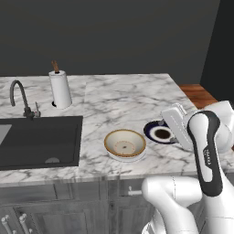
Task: Move the bowls from the cabinet to the plates on the dining table.
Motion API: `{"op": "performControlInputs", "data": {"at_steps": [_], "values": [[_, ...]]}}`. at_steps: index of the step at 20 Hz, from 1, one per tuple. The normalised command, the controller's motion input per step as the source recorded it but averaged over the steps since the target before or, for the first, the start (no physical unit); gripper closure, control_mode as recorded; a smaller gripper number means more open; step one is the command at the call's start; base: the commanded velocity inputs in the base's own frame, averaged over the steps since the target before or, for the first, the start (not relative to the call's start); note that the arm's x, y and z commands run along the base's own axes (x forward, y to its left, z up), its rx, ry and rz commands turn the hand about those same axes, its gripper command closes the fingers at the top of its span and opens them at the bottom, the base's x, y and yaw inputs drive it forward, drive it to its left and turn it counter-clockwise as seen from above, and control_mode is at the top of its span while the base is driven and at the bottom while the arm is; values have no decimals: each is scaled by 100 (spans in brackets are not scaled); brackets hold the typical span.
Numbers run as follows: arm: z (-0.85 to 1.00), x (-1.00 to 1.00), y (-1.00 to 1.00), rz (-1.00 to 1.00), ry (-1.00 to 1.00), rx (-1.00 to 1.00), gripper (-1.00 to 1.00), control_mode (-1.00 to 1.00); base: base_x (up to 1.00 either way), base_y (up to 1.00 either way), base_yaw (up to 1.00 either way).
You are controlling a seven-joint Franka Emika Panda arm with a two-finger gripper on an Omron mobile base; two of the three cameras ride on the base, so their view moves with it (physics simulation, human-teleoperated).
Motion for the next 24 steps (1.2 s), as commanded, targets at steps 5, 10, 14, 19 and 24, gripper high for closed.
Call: {"op": "performControlInputs", "data": {"at_steps": [5,10,14,19,24], "values": [[51,-57,-4,0,-8,-3,-100,-100,0,0,0],[47,-56,-4,0,-8,-5,-100,-100,0,0,0],[40,-51,0,0,-7,-7,-100,-100,0,0,0],[37,-50,1,0,-8,-7,-100,-100,0,0,0],[39,-46,0,0,-7,-6,-100,-100,0,0,0]]}}
